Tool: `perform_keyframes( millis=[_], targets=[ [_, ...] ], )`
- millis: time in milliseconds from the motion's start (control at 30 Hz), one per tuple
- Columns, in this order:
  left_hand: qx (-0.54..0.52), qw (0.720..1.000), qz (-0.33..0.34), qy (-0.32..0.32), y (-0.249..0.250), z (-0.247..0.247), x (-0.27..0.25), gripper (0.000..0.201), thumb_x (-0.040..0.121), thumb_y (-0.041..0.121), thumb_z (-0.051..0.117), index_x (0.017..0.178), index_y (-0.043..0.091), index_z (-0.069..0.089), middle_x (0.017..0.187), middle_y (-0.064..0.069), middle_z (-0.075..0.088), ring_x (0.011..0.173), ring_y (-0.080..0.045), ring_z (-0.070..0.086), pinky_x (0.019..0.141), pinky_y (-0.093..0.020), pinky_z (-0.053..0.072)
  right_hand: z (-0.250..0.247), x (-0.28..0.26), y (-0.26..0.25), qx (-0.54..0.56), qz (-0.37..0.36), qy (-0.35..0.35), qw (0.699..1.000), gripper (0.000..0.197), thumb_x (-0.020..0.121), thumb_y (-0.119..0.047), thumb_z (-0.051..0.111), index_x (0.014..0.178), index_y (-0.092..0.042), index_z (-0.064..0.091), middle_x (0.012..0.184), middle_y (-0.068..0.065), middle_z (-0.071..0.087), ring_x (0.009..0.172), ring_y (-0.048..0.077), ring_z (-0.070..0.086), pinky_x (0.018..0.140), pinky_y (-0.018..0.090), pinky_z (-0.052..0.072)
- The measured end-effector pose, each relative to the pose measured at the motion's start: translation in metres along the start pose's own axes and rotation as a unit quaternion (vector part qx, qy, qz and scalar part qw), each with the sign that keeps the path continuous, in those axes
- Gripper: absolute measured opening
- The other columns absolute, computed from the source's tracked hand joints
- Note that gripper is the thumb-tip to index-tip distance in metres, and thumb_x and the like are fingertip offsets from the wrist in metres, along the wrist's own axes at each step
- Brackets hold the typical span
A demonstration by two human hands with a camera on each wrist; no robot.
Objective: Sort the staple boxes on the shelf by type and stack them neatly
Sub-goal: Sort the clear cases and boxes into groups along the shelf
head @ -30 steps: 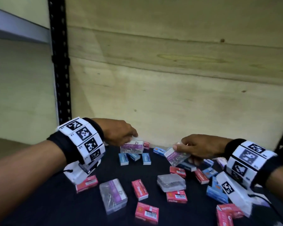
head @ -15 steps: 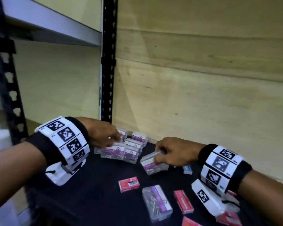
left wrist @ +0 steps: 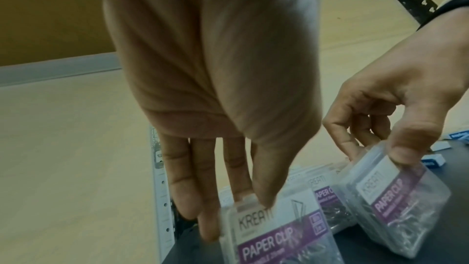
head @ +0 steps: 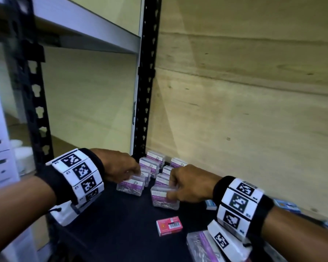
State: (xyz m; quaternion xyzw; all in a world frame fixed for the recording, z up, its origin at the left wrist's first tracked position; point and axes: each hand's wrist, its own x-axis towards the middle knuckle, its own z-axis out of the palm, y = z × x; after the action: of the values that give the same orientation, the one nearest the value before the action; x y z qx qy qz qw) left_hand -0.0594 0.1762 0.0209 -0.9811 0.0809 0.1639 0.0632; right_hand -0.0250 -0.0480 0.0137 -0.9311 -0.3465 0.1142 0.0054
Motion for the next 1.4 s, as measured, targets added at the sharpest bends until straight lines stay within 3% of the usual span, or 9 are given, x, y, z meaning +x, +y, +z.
perform_keyframes(
  millis=[300, 533, 700, 800, 933, 1067, 1167, 1267, 1400],
  targets=[
    [0.012, 1.0, 0.005, 0.003, -0.002, 0.006, 0.004, 0.031, 0.103, 0.028, 0.044, 0.13, 0.022, 0.057, 0.126, 0.0, 0.06, 0.11, -0.02, 0.058, 0.097, -0.042, 0.049, 0.006, 0.01, -0.003, -0.032, 0.01, -0.013, 0.999, 0.044, 0.09, -0.05, 0.064, 0.111, -0.012, 0.068, 0.109, 0.007, 0.069, 0.097, 0.024, 0.065, 0.086, 0.037, 0.054],
    [0.033, 0.998, -0.001, 0.045, 0.0, 0.003, -0.005, 0.037, 0.1, 0.034, 0.053, 0.137, 0.032, 0.05, 0.13, 0.007, 0.054, 0.114, -0.014, 0.054, 0.094, -0.028, 0.044, 0.003, 0.004, 0.002, -0.036, -0.002, 0.002, 0.999, 0.049, 0.091, -0.052, 0.063, 0.119, -0.012, 0.065, 0.116, 0.006, 0.068, 0.098, 0.024, 0.064, 0.081, 0.035, 0.051],
    [0.086, 0.992, -0.007, 0.096, 0.025, -0.021, -0.019, 0.028, 0.097, 0.043, 0.052, 0.124, 0.033, 0.053, 0.113, 0.013, 0.052, 0.094, -0.01, 0.052, 0.078, -0.026, 0.043, -0.007, -0.019, 0.025, -0.013, 0.021, 0.005, 1.0, 0.038, 0.088, -0.055, 0.065, 0.107, -0.023, 0.064, 0.103, -0.002, 0.068, 0.09, 0.019, 0.063, 0.078, 0.033, 0.052],
    [0.055, 0.992, 0.043, 0.108, 0.054, -0.033, -0.022, 0.02, 0.095, 0.047, 0.053, 0.113, 0.037, 0.056, 0.101, 0.018, 0.055, 0.085, -0.004, 0.052, 0.074, -0.025, 0.044, -0.013, -0.042, 0.049, -0.025, 0.05, -0.003, 0.998, 0.037, 0.089, -0.054, 0.064, 0.108, -0.023, 0.064, 0.101, -0.002, 0.07, 0.087, 0.017, 0.063, 0.079, 0.032, 0.051],
    [-0.019, 0.988, 0.143, 0.055, 0.103, -0.033, -0.015, 0.03, 0.087, 0.045, 0.066, 0.115, 0.041, 0.059, 0.097, 0.023, 0.061, 0.07, 0.008, 0.055, 0.069, -0.014, 0.045, -0.015, -0.081, 0.085, -0.035, 0.102, -0.011, 0.994, 0.036, 0.087, -0.053, 0.066, 0.109, -0.025, 0.063, 0.104, -0.002, 0.068, 0.093, 0.019, 0.062, 0.084, 0.033, 0.052],
    [-0.024, 0.979, 0.2, -0.045, 0.151, -0.027, -0.006, 0.059, 0.077, 0.042, 0.08, 0.127, 0.054, 0.051, 0.1, 0.023, 0.057, 0.084, 0.004, 0.057, 0.071, -0.013, 0.046, -0.012, -0.138, 0.121, -0.018, 0.162, -0.021, 0.986, 0.032, 0.087, -0.052, 0.067, 0.107, -0.027, 0.064, 0.101, -0.005, 0.067, 0.091, 0.017, 0.063, 0.084, 0.033, 0.052],
    [0.004, 0.971, 0.227, -0.073, 0.17, -0.024, 0.002, 0.074, 0.068, 0.042, 0.087, 0.124, 0.066, 0.045, 0.116, 0.013, 0.06, 0.101, -0.001, 0.059, 0.083, -0.019, 0.051, -0.006, -0.18, 0.151, -0.004, 0.214, -0.025, 0.977, 0.029, 0.086, -0.051, 0.068, 0.102, -0.028, 0.066, 0.095, -0.006, 0.071, 0.088, 0.022, 0.067, 0.085, 0.036, 0.055],
    [0.026, 0.969, 0.227, -0.094, 0.18, -0.022, 0.01, 0.07, 0.064, 0.041, 0.089, 0.115, 0.068, 0.049, 0.117, 0.012, 0.062, 0.104, -0.004, 0.059, 0.088, -0.021, 0.051, 0.002, -0.22, 0.18, 0.006, 0.267, -0.04, 0.963, 0.026, 0.086, -0.047, 0.07, 0.1, -0.025, 0.067, 0.093, 0.001, 0.075, 0.086, 0.023, 0.071, 0.084, 0.038, 0.057],
    [0.013, 0.963, 0.241, -0.121, 0.186, -0.014, 0.019, 0.056, 0.061, 0.039, 0.091, 0.1, 0.063, 0.06, 0.107, 0.008, 0.07, 0.086, -0.005, 0.061, 0.074, -0.017, 0.051, 0.016, -0.277, 0.201, 0.017, 0.323, -0.051, 0.945, 0.026, 0.086, -0.046, 0.07, 0.097, -0.023, 0.07, 0.085, -0.004, 0.073, 0.073, 0.014, 0.064, 0.074, 0.028, 0.052]
  ],
)
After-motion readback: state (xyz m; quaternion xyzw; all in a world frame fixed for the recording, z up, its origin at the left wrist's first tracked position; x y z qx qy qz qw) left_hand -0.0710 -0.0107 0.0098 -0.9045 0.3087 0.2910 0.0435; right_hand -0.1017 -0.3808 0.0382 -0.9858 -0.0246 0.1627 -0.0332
